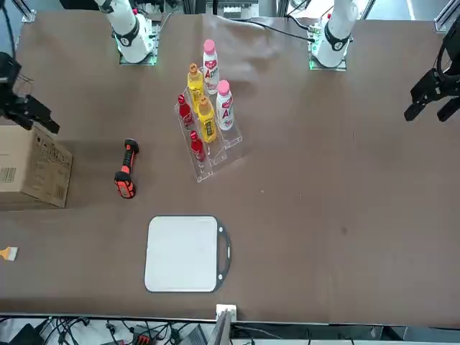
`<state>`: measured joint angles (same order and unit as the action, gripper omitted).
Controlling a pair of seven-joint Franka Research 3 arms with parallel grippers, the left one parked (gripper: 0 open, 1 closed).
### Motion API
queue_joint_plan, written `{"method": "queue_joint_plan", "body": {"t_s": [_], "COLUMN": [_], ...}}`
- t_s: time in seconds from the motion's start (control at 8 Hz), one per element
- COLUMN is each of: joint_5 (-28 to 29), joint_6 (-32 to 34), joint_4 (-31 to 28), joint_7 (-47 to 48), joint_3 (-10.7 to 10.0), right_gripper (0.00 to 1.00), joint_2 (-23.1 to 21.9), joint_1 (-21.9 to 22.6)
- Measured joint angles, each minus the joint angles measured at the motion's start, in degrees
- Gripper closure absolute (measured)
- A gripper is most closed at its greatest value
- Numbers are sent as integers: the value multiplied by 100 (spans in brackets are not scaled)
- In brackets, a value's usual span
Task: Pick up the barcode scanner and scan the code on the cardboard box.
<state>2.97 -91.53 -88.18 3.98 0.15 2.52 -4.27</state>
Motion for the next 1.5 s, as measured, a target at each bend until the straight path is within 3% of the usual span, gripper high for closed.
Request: {"method": "queue_joint_plan", "body": {"t_s": [0.5, 1.5], "joint_5": [-114, -115], "joint_6": [373, 546], "joint_4": [178, 114], "joint_7": [-230, -340], "joint_3": [9, 138], "right_gripper": [0, 0], "joint_2": [323, 131], "joint_1": [-54, 201]}}
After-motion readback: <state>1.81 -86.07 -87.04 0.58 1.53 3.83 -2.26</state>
